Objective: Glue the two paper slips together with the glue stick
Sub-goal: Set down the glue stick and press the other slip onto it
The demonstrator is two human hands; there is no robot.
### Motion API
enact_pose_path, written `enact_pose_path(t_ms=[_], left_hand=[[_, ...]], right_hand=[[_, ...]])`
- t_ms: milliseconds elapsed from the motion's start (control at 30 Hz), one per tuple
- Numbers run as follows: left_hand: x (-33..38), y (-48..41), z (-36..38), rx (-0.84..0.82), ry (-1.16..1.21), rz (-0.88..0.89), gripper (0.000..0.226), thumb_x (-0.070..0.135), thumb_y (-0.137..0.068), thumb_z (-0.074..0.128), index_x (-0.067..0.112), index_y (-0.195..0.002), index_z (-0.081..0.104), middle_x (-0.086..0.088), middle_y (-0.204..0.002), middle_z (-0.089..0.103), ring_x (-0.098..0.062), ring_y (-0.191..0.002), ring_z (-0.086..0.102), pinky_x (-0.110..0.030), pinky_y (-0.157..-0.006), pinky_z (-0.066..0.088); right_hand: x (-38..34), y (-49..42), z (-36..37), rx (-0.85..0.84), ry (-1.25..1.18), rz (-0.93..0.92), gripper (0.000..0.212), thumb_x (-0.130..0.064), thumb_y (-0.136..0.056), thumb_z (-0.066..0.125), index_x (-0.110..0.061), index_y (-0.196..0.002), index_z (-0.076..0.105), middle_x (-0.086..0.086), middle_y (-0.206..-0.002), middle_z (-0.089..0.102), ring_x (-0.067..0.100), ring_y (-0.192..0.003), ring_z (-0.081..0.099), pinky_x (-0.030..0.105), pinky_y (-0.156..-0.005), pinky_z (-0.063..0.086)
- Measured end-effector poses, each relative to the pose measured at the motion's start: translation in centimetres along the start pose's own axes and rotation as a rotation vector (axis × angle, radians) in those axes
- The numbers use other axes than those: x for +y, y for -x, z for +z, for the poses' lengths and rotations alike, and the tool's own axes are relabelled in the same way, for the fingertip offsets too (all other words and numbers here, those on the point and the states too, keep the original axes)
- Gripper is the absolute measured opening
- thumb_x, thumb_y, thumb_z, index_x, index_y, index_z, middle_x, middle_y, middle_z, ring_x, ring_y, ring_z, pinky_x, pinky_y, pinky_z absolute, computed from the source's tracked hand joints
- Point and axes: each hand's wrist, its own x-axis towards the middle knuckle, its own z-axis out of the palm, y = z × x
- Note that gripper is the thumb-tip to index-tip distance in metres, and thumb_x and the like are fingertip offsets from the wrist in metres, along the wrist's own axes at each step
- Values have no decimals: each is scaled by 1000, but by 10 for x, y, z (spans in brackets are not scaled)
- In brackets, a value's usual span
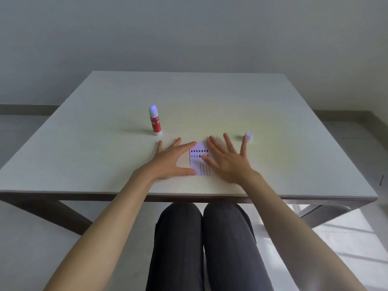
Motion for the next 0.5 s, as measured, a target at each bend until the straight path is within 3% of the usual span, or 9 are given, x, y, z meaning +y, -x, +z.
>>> enact_pose_path(t_ms=[167,267,333,433,500], left_hand=[[1,0,3,6,35,19,97,62,-72,61,40,-147,5,36,-145,12,-2,-145,-9,-45,-112,-22],[-1,-1,3,0,25,-9,94,64,-71,60,45,-146,6,10,-159,9,-1,-144,-14,-45,-113,-22],[0,0,2,-13,16,-31,92,64,-72,59,46,-146,7,4,-159,3,-3,-144,-17,-45,-113,-22],[3,1,2,-22,0,11,86,61,-76,58,41,-147,14,24,-154,5,-4,-144,-15,-47,-112,-21],[3,2,1,-25,-32,32,80,57,-79,57,38,-147,17,27,-155,8,-5,-145,-13,-50,-112,-21]], right_hand=[[-23,20,22,-2,-8,-266,82,-76,-77,-6,-36,-148,-3,-19,-159,-3,17,-145,-22,56,-104,-31],[-2,5,10,-10,-5,-125,69,-67,-87,3,-36,-148,-6,-21,-158,-6,20,-145,-21,60,-108,-23],[4,1,2,-8,46,-40,71,-65,-89,8,-31,-149,-7,-17,-159,-8,23,-145,-20,60,-110,-20],[-17,21,17,18,23,-218,83,-75,-78,-3,-32,-149,-7,-17,-159,-7,19,-144,-24,56,-106,-29],[-18,32,24,9,23,-276,83,-77,-75,-8,-36,-148,-9,-21,-158,-8,17,-144,-24,54,-105,-32]])
